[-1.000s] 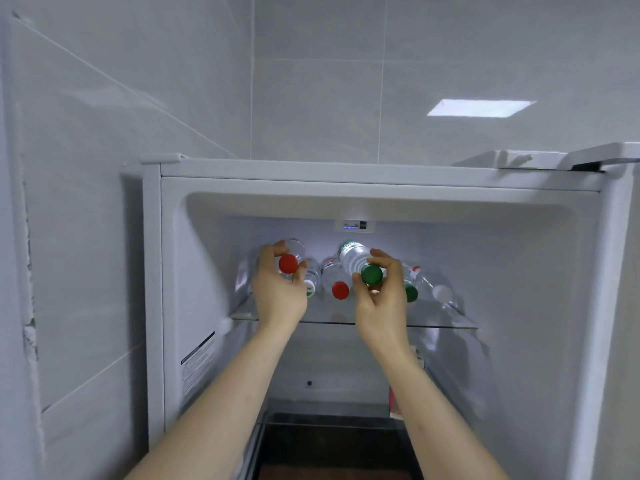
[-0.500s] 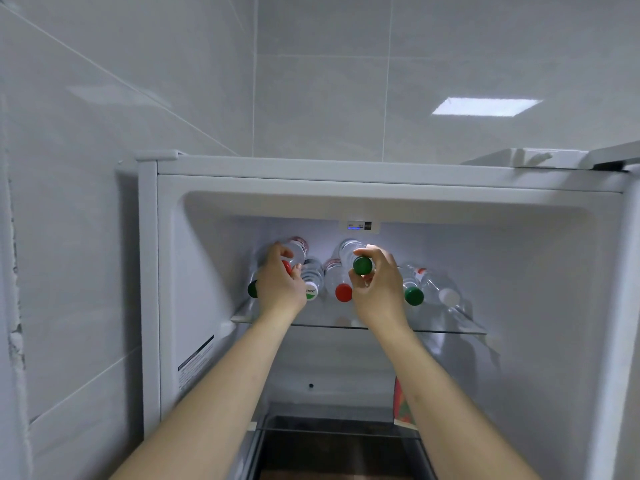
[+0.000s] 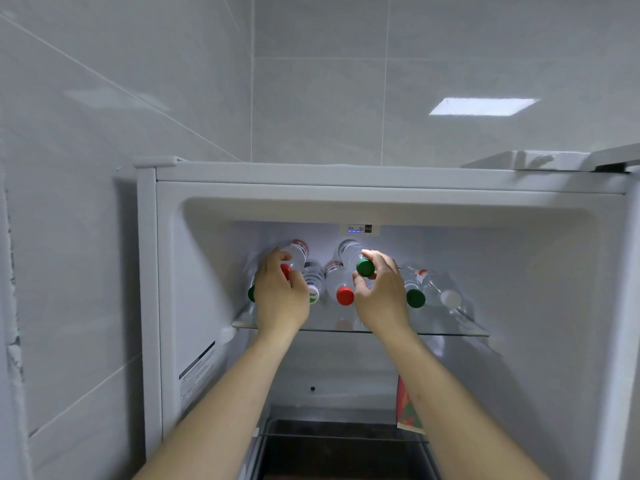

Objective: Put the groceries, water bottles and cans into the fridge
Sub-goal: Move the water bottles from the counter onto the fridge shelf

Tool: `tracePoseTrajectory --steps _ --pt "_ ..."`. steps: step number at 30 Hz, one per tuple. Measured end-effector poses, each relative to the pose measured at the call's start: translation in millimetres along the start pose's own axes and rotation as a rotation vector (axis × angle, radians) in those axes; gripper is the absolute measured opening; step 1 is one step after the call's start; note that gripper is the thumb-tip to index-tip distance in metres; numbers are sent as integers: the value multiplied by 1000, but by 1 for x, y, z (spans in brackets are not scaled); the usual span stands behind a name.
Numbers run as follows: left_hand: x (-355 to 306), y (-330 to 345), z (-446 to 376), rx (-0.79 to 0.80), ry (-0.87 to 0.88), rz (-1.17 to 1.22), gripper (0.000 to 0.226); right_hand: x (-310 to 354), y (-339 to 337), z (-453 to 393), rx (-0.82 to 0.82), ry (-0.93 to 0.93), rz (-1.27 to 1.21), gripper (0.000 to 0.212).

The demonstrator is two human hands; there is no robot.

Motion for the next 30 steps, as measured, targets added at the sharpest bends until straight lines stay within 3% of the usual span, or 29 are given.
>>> tracePoseTrajectory --steps 23,30 --pt "-13 -12 8 74 32 -40 21 6 -12 31 51 30 55 57" --pt "-26 -15 51 359 41 -140 65 6 -21 64 142 30 203 62"
Point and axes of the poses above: each hand's wrist, its own z-axis away from the middle knuckle, its own y-axis out of the palm, x = y × z, the point moved 5 cm from there along -z, towards the middle knuckle, and after that the axes turned 12 degrees about y, right-handed, at the moved point
